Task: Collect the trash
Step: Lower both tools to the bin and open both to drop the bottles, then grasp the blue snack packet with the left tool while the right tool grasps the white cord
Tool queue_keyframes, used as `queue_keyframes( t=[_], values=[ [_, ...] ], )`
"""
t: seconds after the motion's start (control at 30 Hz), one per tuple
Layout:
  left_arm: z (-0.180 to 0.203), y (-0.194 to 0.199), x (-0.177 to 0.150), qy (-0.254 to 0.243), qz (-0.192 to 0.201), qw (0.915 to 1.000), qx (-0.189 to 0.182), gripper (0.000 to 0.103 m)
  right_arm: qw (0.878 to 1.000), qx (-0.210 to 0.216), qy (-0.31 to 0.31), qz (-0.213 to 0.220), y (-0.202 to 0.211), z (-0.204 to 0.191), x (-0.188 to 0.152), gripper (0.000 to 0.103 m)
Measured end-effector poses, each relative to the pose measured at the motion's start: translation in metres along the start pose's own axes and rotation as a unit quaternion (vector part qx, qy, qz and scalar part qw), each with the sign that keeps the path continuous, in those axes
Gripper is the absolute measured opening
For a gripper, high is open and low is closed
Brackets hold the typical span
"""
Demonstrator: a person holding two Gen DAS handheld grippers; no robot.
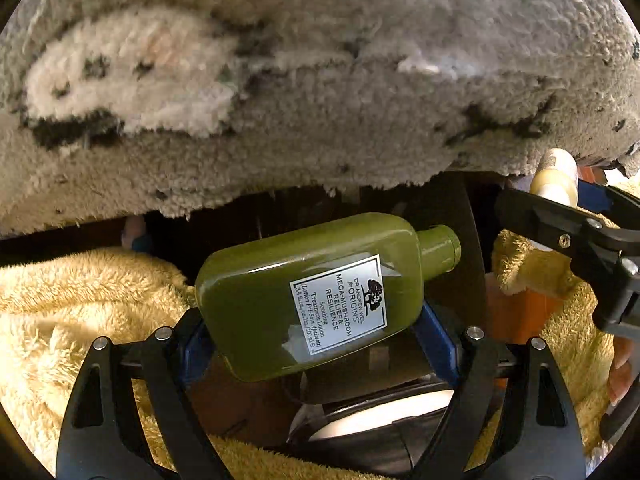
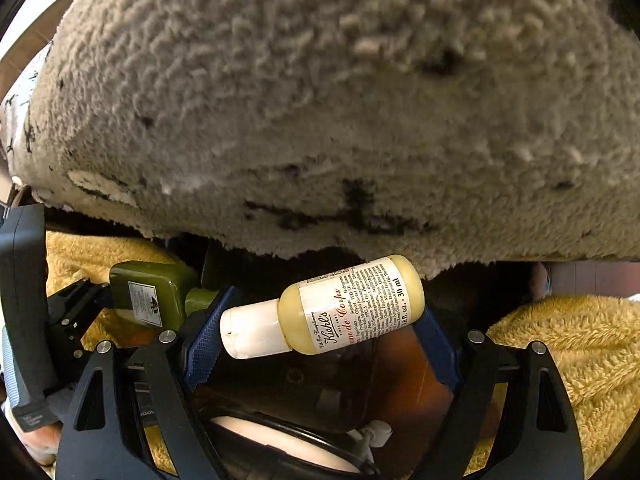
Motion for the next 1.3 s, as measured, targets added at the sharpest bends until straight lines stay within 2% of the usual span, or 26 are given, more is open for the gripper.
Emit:
queue_keyframes(
  t=[0.23, 0.3, 0.4, 0.63, 0.77, 0.87, 1.0, 1.1, 1.3],
  values=[
    [-0.004, -0.001, -0.002, 0.005, -0.01, 0.9999, -0.003, 0.082, 1.0, -0.002, 0.0, 0.011, 0.004, 0.007, 0.008, 0.092],
    [-0.004, -0.001, -0.002, 0.006, -0.007, 0.9999, -0.004, 0.091, 1.0, -0.003, -0.003, 0.015, 0.007, 0.009, 0.009, 0.092],
    [-0.004, 0.002, 0.0, 0.007, 0.0, 1.0, -0.002, 0.095, 1.0, -0.005, -0.008, 0.022, 0.015, 0.014, 0.01, 0.092],
    [0.0, 0.018, 0.005, -0.001, 0.016, 0.9999, -0.001, 0.095, 0.998, -0.017, 0.001, 0.056, 0.041, 0.017, 0.017, 0.093],
    [0.0, 0.047, 0.008, -0.015, 0.056, 0.9983, 0.006, 0.095, 0.994, -0.033, 0.023, 0.1, 0.073, 0.011, 0.024, 0.093],
    [-0.002, 0.079, 0.014, -0.02, 0.092, 0.9955, 0.003, 0.095, 0.986, -0.051, 0.044, 0.154, 0.11, 0.006, 0.033, 0.093],
    [-0.013, 0.125, 0.029, -0.018, 0.155, 0.9877, 0.01, 0.095, 0.975, -0.072, 0.055, 0.205, 0.144, 0.007, 0.046, 0.093],
    [-0.019, 0.148, 0.046, -0.015, 0.192, 0.9811, 0.02, 0.095, 0.97, -0.087, 0.051, 0.22, 0.155, 0.013, 0.06, 0.096],
    [-0.025, 0.169, 0.087, -0.008, 0.229, 0.9725, 0.043, 0.095, 0.965, -0.105, 0.034, 0.237, 0.164, 0.027, 0.098, 0.096]
  ],
)
Point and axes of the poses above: each gripper's, at about its wrist camera, not at the fingertips, and y roughly against the way its jaws point, z to its right, x to its top, the point moved 1 cm from there along -y, roughly the way its jaws point, and after that the axes turned 5 degrees about x, right-handed, at the moved point
